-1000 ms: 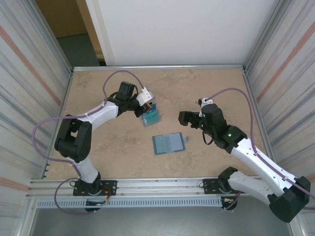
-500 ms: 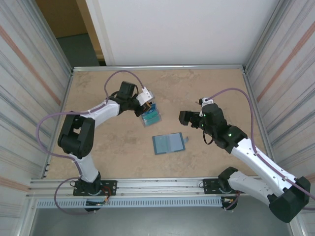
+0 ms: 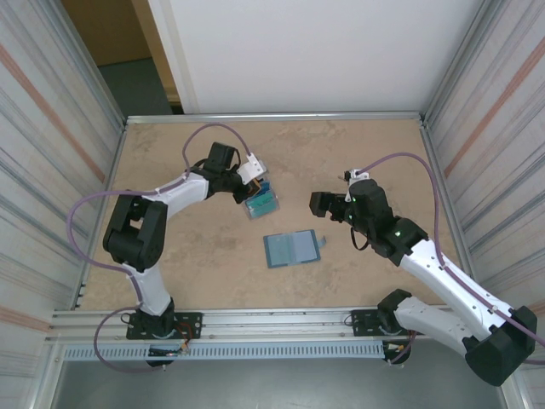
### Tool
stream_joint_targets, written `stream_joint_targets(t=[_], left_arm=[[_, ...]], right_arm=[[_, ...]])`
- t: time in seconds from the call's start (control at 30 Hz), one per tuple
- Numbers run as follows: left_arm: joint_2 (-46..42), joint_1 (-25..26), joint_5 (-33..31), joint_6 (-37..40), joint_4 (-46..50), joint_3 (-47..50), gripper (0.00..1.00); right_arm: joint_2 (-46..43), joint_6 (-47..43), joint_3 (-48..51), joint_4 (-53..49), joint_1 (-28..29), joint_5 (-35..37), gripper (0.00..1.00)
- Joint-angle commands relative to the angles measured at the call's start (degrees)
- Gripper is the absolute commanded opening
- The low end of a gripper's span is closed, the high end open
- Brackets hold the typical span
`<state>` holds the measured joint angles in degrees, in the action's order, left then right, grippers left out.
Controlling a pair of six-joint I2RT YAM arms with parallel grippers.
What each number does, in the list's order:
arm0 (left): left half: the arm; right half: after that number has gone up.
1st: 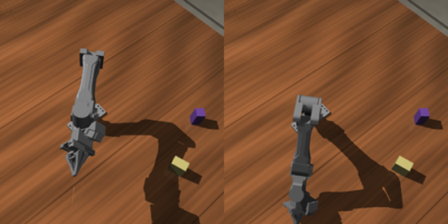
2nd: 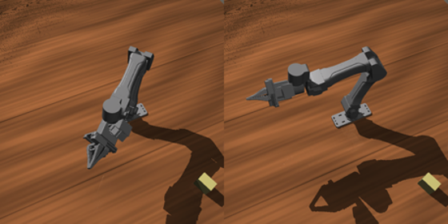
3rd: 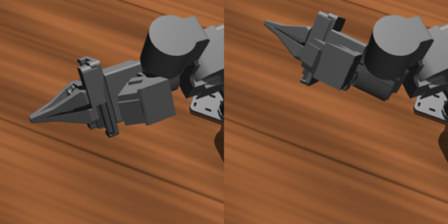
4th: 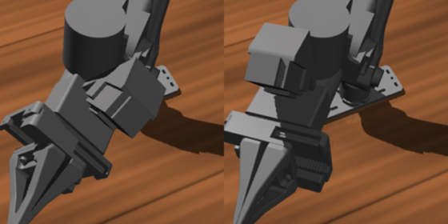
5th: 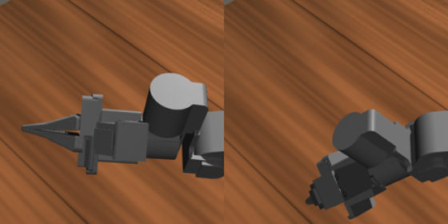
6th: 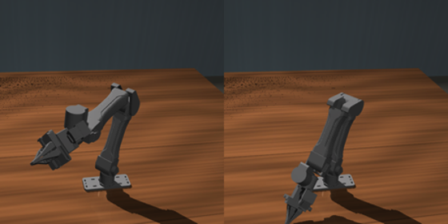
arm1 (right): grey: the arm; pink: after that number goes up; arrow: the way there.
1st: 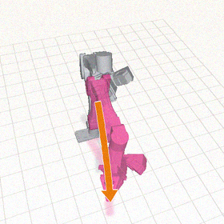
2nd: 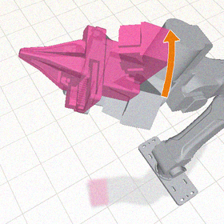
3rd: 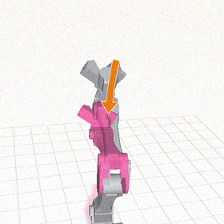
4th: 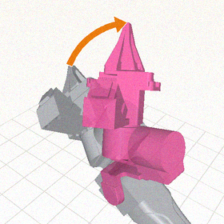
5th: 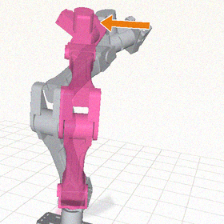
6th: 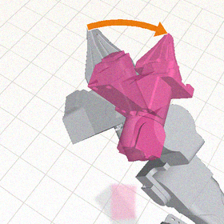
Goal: Take the credit cards out of the card holder
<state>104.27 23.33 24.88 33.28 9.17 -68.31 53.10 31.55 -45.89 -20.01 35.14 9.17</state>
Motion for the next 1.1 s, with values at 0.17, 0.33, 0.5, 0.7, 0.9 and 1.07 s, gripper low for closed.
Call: stream_joint_targets(t=[0.17,0.33,0.5,0.7,0.9,1.07], left_arm=[[1.0,-0.5,-1.2,1.5,1.8,-2.1,0.10],[0.6,-0.5,-0.8,1.4,2.0,-2.3,0.12],[0.0,-0.5,-0.6,1.3,2.5,-2.6,0.18],[-1.3,-0.5,-1.3,1.2,2.3,-2.4,0.18],[-1.7,-0.5,-5.9,1.6,1.7,-1.9,0.18],[-3.4,-0.3,-7.1,1.1,1.2,-1.1,0.19]], right_arm=[[0.5,1.5,-0.9,-0.5,-0.5,-0.6,0.99],[0.8,1.5,-1.2,-0.6,-0.6,-1.1,0.99],[1.0,1.6,-1.4,-0.5,-0.5,-1.6,0.99],[1.3,1.6,-1.5,-0.7,-0.5,-1.8,0.99],[2.1,1.9,-1.8,-0.9,-0.6,-2.3,0.99],[2.4,1.9,-1.8,-1.1,-0.4,-2.2,0.99]])
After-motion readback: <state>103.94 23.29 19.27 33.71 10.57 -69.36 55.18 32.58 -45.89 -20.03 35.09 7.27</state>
